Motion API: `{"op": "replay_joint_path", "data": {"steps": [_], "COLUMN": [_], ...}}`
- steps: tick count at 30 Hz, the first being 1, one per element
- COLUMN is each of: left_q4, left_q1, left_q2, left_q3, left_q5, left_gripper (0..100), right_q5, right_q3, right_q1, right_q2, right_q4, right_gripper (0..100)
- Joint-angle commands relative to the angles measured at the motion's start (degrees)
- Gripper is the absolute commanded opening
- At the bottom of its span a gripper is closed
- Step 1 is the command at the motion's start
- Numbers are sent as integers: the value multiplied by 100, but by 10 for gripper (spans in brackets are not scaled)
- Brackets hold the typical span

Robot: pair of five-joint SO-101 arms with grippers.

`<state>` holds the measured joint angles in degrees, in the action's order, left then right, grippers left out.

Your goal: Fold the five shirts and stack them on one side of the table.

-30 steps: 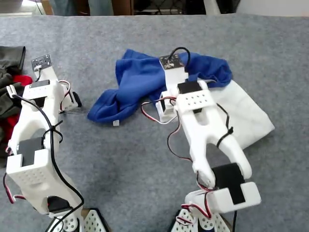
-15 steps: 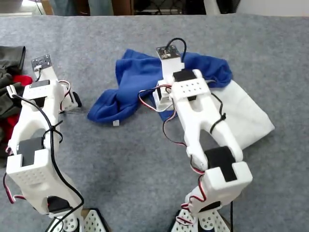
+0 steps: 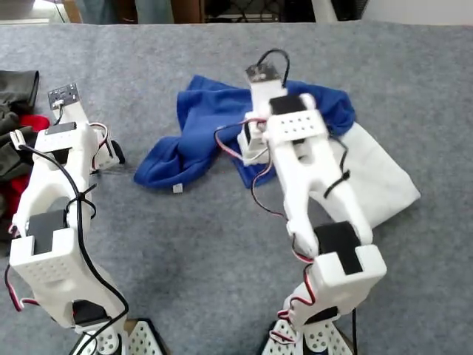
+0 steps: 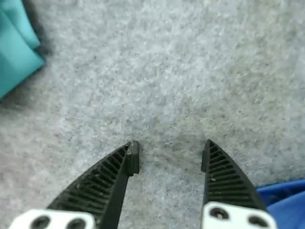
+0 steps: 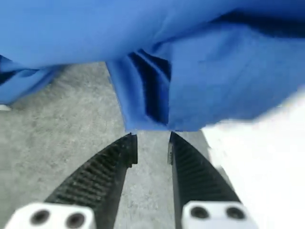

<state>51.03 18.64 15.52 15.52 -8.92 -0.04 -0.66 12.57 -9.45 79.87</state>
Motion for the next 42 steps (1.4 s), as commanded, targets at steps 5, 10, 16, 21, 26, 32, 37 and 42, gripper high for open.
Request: {"op": "replay_joint_path", "data": {"steps": [5, 10, 16, 21, 26, 32, 37, 42], "left_q4": [-79, -79, -79, -79, -79, -79, -79, -79], "left_q1": [22, 22, 22, -57, -57, -57, -57, -57], "left_q2": [-281, -281, -281, -281, -281, -281, -281, -281], "left_q3": [-66, -57, -66, -48, -57, -57, -57, -66], "left_q5": [0, 0, 0, 9, 9, 9, 9, 9], "left_gripper": [231, 231, 231, 231, 231, 231, 231, 231], "right_q5": [273, 325, 440, 448, 668, 923, 923, 897], "right_q3": [681, 268, 163, 127, 154, 163, 127, 119], "right_q1": [237, 255, 264, 176, -193, -431, -404, -167], "right_q2": [365, -13, -664, -866, -1051, -1077, -1112, -1121], "right_q4": [879, 211, 18, -105, -334, -352, -536, -545], "right_gripper": [116, 116, 116, 116, 116, 116, 116, 116]}}
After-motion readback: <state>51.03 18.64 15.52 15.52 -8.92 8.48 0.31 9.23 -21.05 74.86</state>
